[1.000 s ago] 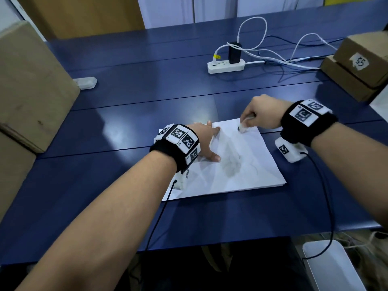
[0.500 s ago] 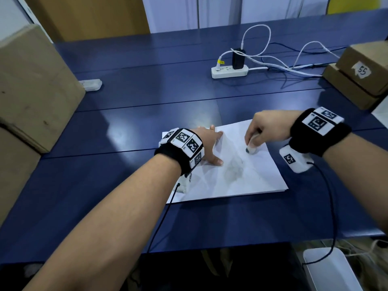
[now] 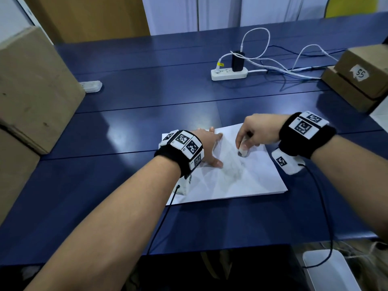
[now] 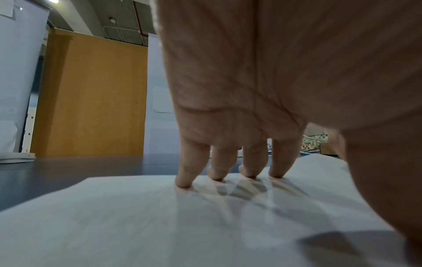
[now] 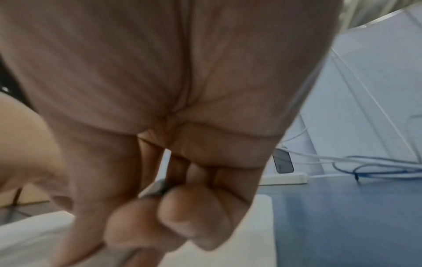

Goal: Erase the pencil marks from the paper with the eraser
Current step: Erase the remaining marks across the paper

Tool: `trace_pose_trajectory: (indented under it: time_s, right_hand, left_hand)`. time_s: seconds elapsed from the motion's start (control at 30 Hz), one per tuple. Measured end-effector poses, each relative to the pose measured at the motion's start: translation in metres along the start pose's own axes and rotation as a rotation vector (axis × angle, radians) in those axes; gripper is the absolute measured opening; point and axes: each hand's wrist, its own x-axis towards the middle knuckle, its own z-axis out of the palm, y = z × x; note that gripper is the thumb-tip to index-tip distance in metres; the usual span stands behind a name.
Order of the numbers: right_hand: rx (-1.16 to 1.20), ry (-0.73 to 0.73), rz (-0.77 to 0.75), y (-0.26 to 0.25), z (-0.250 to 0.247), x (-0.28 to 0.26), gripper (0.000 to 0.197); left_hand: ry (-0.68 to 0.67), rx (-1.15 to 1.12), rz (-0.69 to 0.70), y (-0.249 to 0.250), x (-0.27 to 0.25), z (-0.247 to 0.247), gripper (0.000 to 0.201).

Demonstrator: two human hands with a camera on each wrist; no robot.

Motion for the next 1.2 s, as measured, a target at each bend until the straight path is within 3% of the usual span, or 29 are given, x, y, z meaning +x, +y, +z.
trace_pose_trajectory:
  time_s: [0.1, 0.17, 0.23, 0.37, 0.57, 0.77, 0.93, 1.1, 1.2]
  right_hand:
    - [-0.026, 0.254, 0.101, 0.008, -0.006, 0.014, 0.013]
    - [-0.01, 0.322, 0.145, 0.014, -0.008, 0.02, 0.016]
    - [0.004, 0.282, 0.154, 0.014, -0.007, 0.017, 0.015]
    - [-0.006, 0.053, 0.08, -0.001, 0.004, 0.003, 0.019]
    - [-0.029, 0.301, 0.214, 0.005, -0.006, 0.011, 0.02]
    - [-0.055, 0.164, 0.221, -0.009, 0.005, -0.001, 0.018]
    - [-0.184, 0.19, 0.328, -0.028, 0.011, -0.001, 0.004]
    - [-0.285, 0.229, 0.39, -0.043, 0.017, -0.003, 0.02]
    - [-0.293, 0.24, 0.399, -0.045, 0.02, -0.005, 0.022]
  left_hand:
    - [0.0, -0.009, -0.002, -0.001, 0.0, 0.001, 0.105]
    - [0.0, -0.012, -0.007, -0.001, 0.001, 0.002, 0.105]
    - [-0.003, -0.01, -0.011, -0.002, 0.002, 0.003, 0.105]
    - [0.0, -0.002, -0.007, -0.002, 0.002, 0.003, 0.106]
    - [-0.008, -0.029, -0.012, -0.002, 0.003, 0.004, 0.106]
    - [0.002, -0.024, -0.005, -0.002, 0.003, 0.004, 0.105]
    - [0.027, -0.052, 0.002, -0.001, -0.003, 0.005, 0.103]
    - [0.131, -0.159, -0.025, 0.002, -0.012, 0.01, 0.079]
    - [0.117, -0.163, -0.002, -0.002, -0.025, 0.02, 0.091]
